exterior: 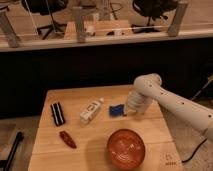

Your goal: Place the white sponge in the ceramic cup

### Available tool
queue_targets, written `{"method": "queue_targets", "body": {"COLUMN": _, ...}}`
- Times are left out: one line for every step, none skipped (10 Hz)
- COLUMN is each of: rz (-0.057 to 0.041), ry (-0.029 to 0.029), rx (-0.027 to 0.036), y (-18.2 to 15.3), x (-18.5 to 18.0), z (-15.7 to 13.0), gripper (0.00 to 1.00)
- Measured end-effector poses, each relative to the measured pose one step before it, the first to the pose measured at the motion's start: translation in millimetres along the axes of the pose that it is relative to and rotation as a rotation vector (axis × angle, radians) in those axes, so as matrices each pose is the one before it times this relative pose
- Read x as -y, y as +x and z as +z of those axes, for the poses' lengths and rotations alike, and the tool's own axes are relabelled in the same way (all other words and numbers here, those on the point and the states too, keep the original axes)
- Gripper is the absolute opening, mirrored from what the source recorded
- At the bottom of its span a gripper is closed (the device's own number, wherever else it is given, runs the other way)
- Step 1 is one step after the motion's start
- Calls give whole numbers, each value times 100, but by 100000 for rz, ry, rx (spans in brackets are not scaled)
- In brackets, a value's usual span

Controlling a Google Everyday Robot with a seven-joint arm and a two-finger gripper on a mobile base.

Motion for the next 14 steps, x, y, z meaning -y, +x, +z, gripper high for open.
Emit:
{"method": "queue_targets", "body": {"rz": 179, "ry": 51, "rx": 346, "y": 28, "x": -62, "z": 1, "gripper": 47}}
{"method": "queue_targets", "body": {"rz": 91, "ry": 168, "rx": 265, "y": 11, "x": -29, "z": -64, "gripper": 52}}
{"method": "queue_targets", "body": {"rz": 191, "ry": 37, "rx": 392, "y": 50, "x": -97, "z": -36, "gripper": 54}}
{"method": "queue_targets", "body": {"rz": 213, "ry": 18, "rx": 275, "y": -12, "x": 11, "z": -41, "gripper": 50}}
{"method": "queue_targets", "body": {"rz": 328, "ry": 41, "rx": 368, "y": 42, "x": -74, "z": 20, "gripper": 40}}
{"method": "queue_targets", "body": {"rz": 290, "ry": 211, "rx": 352, "y": 31, "x": -40, "z": -24, "gripper": 30}}
{"method": "queue_targets", "body": {"rz": 349, "ry": 142, "rx": 452, "y": 32, "x": -67, "z": -18, "gripper": 24}}
{"method": "queue_targets", "body": {"rz": 242, "ry": 80, "rx": 354, "y": 11, "x": -53, "z": -97, "gripper": 22}}
{"method": "queue_targets", "body": {"rz": 191, "ry": 88, "rx": 384, "y": -29, "x": -31, "z": -92, "gripper": 22}}
{"method": "queue_targets", "body": {"rz": 280, "ry": 221, "rx": 309, "y": 18, "x": -11, "z": -77, "gripper": 22}}
{"method": "queue_targets", "body": {"rz": 224, "ry": 373, "rx": 165, "y": 39, "x": 1, "z": -165, "gripper": 22}}
{"method": "queue_targets", "body": {"rz": 163, "ry": -12, "rx": 170, "y": 26, "x": -59, "z": 0, "gripper": 22}}
{"method": "queue_targets", "body": {"rz": 653, "ry": 307, "rx": 553, "y": 71, "x": -92, "z": -132, "gripper": 18}}
{"method": "queue_targets", "body": {"rz": 328, "ry": 122, "rx": 365, "y": 15, "x": -47, "z": -83, "gripper": 17}}
